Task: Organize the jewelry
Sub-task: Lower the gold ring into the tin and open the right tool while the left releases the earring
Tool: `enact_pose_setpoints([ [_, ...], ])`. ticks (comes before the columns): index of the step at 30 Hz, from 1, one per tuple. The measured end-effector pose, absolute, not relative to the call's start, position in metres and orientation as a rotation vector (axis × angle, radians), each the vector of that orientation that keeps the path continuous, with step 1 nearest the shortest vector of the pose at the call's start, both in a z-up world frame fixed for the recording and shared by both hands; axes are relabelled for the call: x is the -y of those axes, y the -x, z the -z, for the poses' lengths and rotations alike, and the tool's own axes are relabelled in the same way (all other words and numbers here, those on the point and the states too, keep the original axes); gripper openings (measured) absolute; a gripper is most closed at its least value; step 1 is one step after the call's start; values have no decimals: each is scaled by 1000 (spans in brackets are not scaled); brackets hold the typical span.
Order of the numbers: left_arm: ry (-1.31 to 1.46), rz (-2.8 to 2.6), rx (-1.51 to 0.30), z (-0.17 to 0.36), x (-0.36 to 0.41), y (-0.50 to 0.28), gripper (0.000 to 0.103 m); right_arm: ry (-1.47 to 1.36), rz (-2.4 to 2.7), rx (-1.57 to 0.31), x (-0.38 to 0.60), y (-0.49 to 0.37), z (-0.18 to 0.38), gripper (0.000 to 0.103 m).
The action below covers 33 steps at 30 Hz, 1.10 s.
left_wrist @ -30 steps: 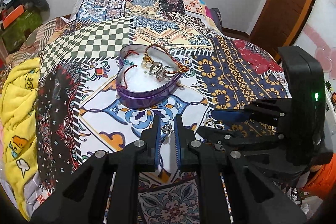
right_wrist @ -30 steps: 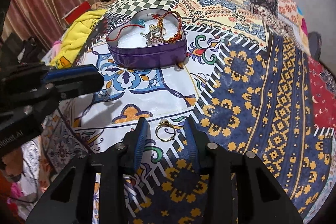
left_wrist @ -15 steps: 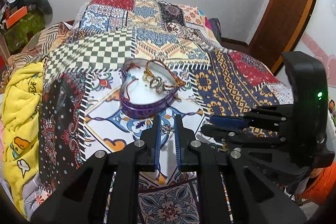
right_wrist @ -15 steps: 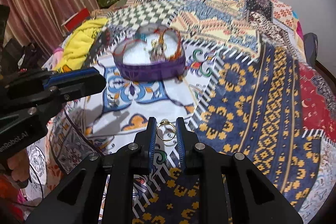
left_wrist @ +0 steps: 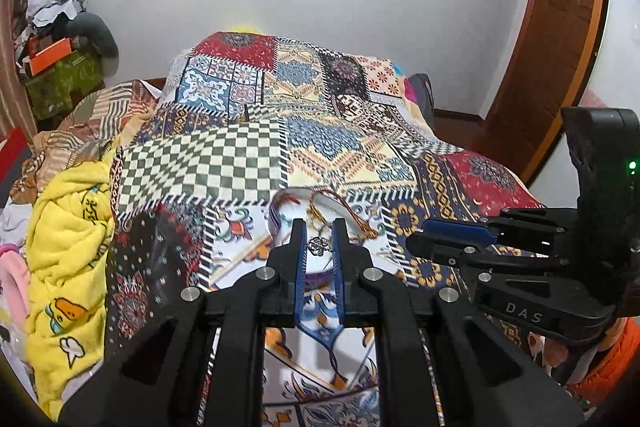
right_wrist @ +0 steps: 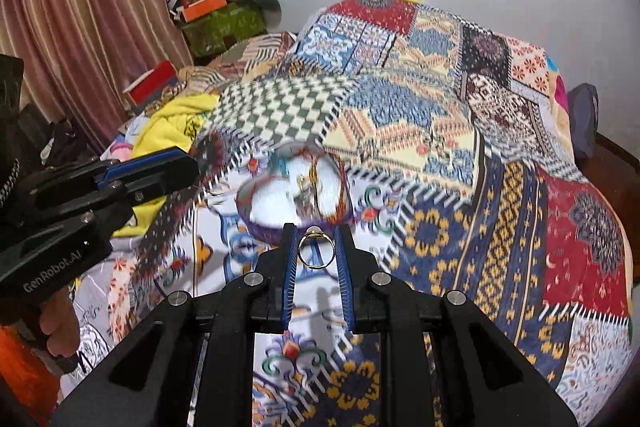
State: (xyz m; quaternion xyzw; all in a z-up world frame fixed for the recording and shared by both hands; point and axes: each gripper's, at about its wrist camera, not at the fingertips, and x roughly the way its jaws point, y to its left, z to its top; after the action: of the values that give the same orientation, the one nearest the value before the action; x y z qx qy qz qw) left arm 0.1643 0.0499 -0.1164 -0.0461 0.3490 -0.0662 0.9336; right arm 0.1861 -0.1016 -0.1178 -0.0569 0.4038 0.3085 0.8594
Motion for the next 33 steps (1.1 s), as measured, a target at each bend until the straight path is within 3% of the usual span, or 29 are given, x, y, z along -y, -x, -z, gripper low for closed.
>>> enact_pose_setpoints([
  [33, 200, 157, -851, 169, -72, -229, 11, 233, -717, -934, 57, -245, 158, 17],
])
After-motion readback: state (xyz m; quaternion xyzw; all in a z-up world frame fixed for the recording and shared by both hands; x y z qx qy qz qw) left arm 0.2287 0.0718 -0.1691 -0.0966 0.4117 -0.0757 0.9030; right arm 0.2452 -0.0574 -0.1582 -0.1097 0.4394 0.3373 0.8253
